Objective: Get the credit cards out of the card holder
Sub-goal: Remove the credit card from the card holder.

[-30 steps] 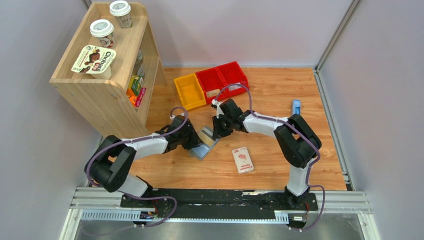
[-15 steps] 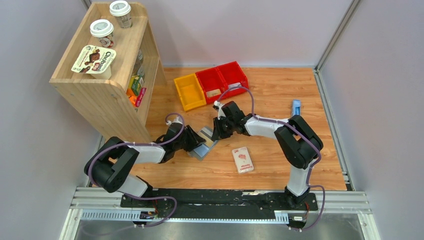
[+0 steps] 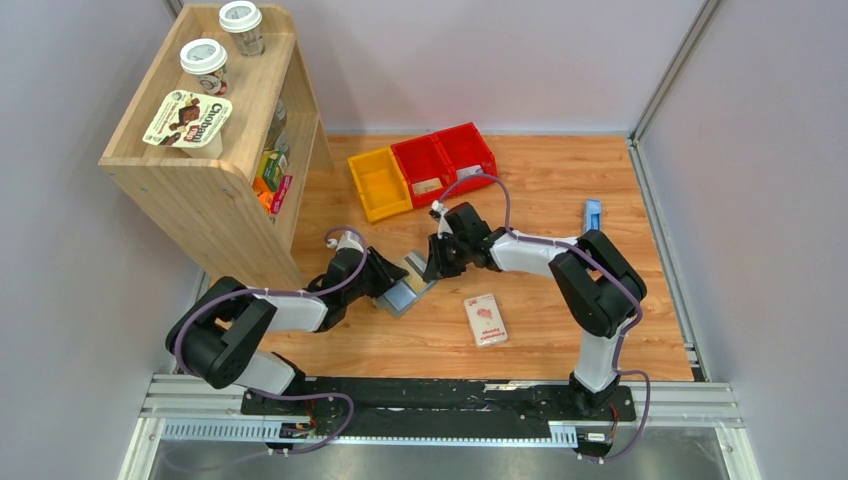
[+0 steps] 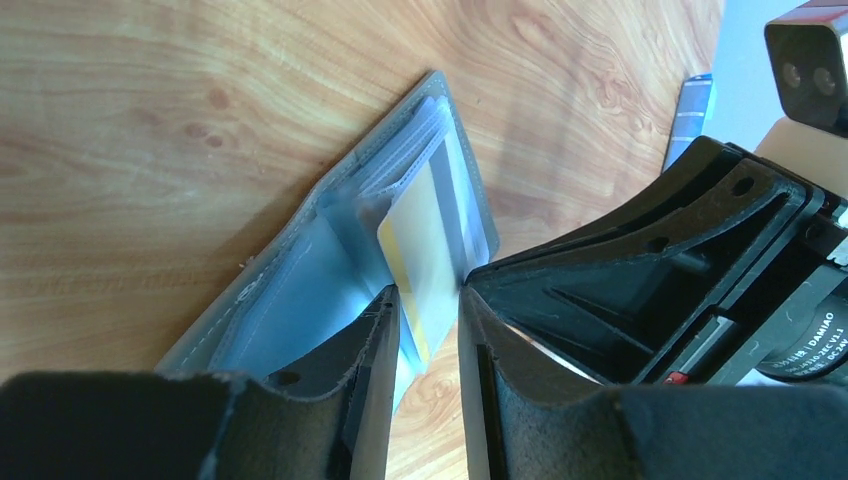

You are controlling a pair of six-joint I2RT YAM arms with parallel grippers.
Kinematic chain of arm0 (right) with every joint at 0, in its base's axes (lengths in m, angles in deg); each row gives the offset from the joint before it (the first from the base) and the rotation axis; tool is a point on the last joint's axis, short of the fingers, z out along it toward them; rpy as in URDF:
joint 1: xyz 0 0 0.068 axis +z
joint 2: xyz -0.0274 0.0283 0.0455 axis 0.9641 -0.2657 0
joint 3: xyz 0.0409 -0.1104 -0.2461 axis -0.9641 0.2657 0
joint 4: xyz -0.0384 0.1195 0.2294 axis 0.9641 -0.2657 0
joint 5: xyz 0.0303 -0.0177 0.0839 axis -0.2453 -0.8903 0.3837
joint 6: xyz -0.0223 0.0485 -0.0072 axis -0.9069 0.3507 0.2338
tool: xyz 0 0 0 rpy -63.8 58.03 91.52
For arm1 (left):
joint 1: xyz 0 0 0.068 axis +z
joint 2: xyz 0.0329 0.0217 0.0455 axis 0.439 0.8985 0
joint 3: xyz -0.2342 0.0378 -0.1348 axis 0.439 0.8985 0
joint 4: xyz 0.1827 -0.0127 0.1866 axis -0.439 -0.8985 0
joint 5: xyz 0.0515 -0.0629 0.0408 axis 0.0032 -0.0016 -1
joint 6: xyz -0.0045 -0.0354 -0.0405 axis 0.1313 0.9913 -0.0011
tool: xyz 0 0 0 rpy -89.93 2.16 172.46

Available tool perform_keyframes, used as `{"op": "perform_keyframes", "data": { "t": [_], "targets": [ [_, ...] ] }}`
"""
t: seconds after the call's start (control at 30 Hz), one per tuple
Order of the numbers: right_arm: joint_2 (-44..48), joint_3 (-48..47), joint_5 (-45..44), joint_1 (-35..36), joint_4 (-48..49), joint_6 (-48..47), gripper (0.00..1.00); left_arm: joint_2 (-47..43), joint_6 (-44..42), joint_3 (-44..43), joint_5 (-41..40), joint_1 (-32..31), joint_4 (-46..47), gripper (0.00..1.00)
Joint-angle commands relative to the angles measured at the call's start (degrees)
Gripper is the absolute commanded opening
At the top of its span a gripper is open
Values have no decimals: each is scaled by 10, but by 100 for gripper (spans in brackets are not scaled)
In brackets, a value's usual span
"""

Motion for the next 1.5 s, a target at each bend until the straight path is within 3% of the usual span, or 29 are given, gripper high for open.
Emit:
{"op": "perform_keyframes", "data": {
  "t": [0.0,0.23,0.57,0.9,1.23,1.47],
  "targets": [
    [3,16,-7,-4,-18,14,15,15,-30,-34,8,2,56,35],
    [28,19,-20,-8,-27,21,15,70,-66,-108,53,5,31,27],
    [72,-36,-78,-31,-68,-15,16,109,-70,-116,73,11,12,22],
    [13,-88,-83,-50,-52,-6,16,77,-115,-147,58,19,-65,38],
    [-13,-72,-88,-65,-45,1,16,141,-161,-241,94,32,-153,41],
    [0,-66,-80,-74,-45,-7,17,167,-130,-226,131,32,-138,41]
  ]
}}
